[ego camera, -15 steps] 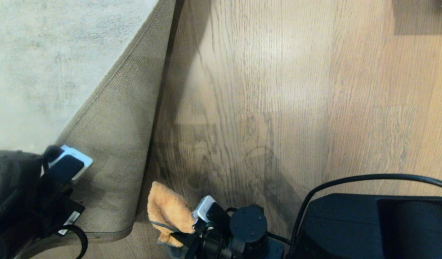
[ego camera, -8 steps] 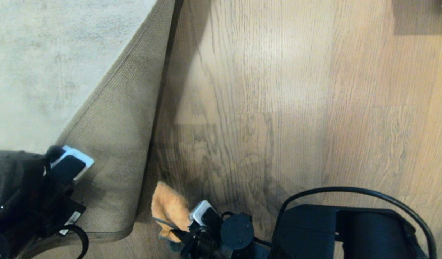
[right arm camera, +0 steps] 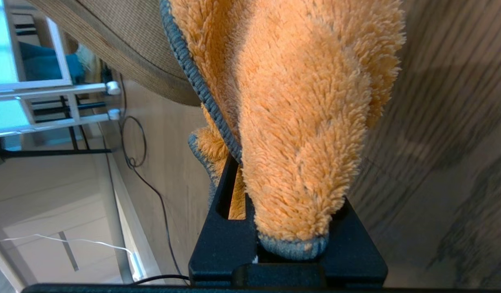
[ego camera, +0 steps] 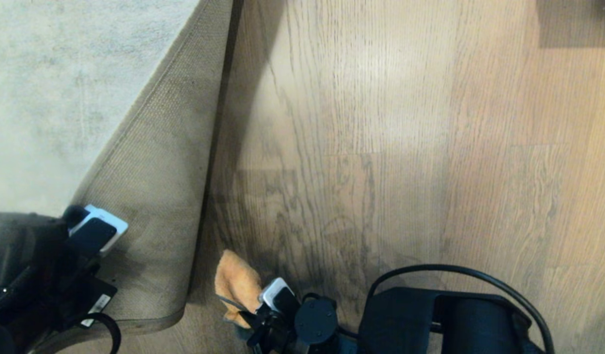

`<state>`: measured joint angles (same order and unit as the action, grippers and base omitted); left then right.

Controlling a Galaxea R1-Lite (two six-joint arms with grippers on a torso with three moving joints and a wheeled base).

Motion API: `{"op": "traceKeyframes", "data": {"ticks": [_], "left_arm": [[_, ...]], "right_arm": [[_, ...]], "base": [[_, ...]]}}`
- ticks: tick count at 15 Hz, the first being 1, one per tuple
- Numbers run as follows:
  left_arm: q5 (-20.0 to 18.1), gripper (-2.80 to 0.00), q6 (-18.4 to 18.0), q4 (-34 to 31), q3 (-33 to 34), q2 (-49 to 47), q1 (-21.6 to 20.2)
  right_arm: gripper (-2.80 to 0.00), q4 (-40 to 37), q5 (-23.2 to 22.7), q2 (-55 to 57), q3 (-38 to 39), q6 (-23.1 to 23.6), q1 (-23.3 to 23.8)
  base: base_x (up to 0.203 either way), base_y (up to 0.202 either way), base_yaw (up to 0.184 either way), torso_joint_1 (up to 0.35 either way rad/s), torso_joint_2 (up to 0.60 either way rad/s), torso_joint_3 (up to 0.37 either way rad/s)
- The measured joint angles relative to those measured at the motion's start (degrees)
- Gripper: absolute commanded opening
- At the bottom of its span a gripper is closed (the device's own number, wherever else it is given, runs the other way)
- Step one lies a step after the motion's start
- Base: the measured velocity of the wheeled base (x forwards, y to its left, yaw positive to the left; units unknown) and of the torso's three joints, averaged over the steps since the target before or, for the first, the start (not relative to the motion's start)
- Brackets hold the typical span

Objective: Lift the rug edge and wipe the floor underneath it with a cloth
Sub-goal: Wipe the floor under the carpet with a rag

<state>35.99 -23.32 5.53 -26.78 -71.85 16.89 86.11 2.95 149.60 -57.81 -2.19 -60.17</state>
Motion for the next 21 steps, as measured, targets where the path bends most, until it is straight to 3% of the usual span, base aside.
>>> {"op": "traceKeyframes", "data": {"ticks": [14,21], "left_arm": [[-0.1,-2.8,0.1,0.0,0.1,-1.3,0.0],[0.0,-2.8,0.0,0.0,-0.1,-1.9,0.0]], "right_arm": [[-2.8,0.3,0.6,7.0,-10.2,0.5,5.3],[-2.8,0.7,1.5,7.2,-10.7,0.6,7.9]], "base": [[0.0,0.0,0.0,0.0,0.0,0.0],[0.0,0.0,0.0,0.0,0.0,0.0]]}}
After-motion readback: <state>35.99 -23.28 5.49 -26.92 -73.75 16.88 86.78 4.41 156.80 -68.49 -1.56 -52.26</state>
